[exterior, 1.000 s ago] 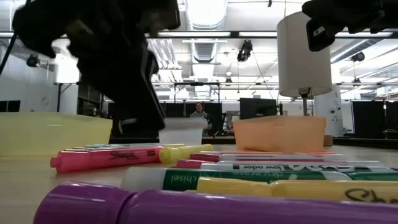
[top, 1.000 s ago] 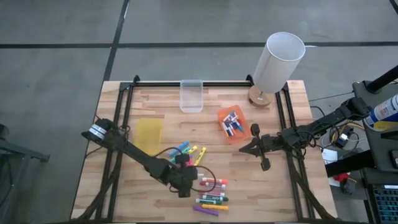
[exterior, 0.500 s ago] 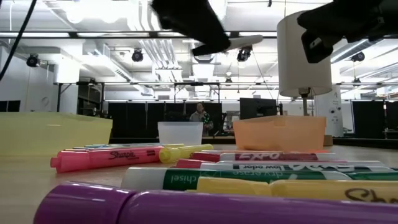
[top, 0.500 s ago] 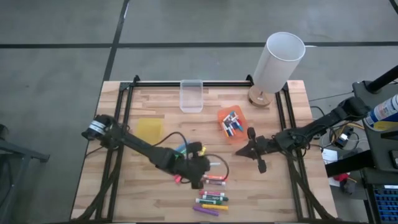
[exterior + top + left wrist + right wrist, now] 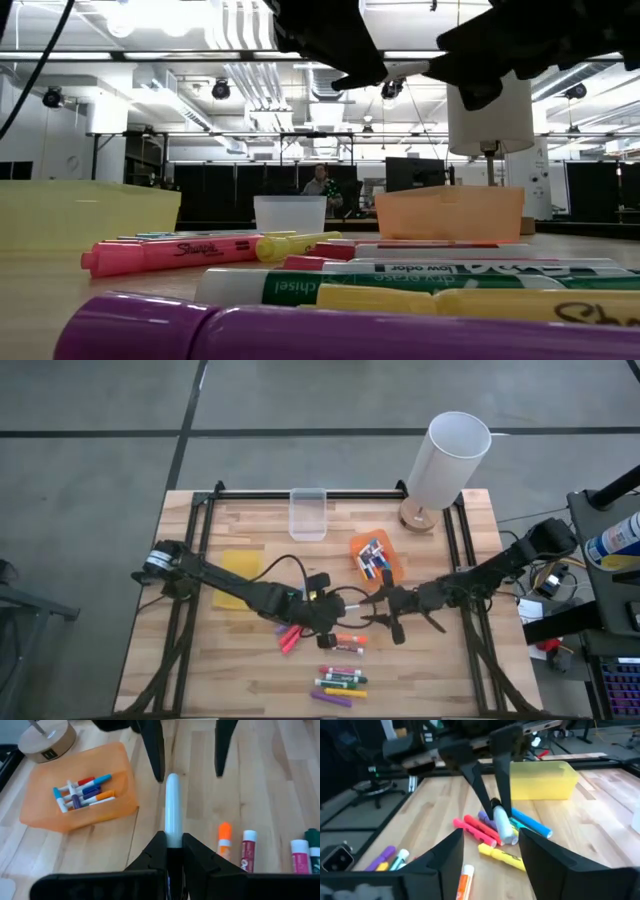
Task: Pick & Place Markers
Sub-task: Put the small black marker into the orange bin
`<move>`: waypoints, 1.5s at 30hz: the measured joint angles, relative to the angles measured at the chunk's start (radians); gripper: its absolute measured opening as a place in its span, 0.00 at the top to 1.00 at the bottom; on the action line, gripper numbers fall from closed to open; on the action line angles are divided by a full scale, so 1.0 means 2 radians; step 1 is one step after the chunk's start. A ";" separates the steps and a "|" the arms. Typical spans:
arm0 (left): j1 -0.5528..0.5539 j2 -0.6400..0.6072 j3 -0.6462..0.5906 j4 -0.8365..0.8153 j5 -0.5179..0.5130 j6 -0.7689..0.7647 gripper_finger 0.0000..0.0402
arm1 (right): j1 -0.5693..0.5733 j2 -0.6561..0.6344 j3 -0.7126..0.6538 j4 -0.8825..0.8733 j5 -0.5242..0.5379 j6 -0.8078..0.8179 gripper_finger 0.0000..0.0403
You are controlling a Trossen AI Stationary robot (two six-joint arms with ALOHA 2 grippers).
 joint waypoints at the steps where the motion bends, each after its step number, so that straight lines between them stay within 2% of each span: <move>1: -0.001 0.000 0.000 0.001 0.000 -0.001 0.92 | 0.000 0.007 0.006 0.000 0.000 -0.001 0.52; 8: -0.004 0.000 0.000 0.002 0.001 -0.003 0.92 | 0.000 0.048 0.029 0.000 0.000 -0.009 0.51; 18: -0.004 0.000 0.000 0.003 0.002 -0.005 0.92 | 0.000 0.062 0.047 0.001 0.002 -0.014 0.60; 24: -0.004 0.000 0.000 0.004 0.003 -0.005 0.92 | 0.000 0.061 0.044 -0.001 0.002 -0.008 0.71; 31: -0.005 0.000 0.000 0.004 0.005 -0.005 0.92 | 0.000 0.060 0.044 -0.006 0.003 -0.006 0.93; 34: -0.005 0.000 0.000 0.004 0.005 -0.016 0.91 | 0.000 0.060 0.045 -0.012 0.002 -0.007 0.93; 38: -0.005 0.000 0.000 0.005 0.004 -0.037 0.86 | -0.001 0.059 0.045 -0.014 0.002 -0.004 0.92; 45: -0.003 -0.001 0.000 0.007 -0.022 -0.050 0.68 | -0.010 0.056 0.045 -0.065 0.003 0.013 0.92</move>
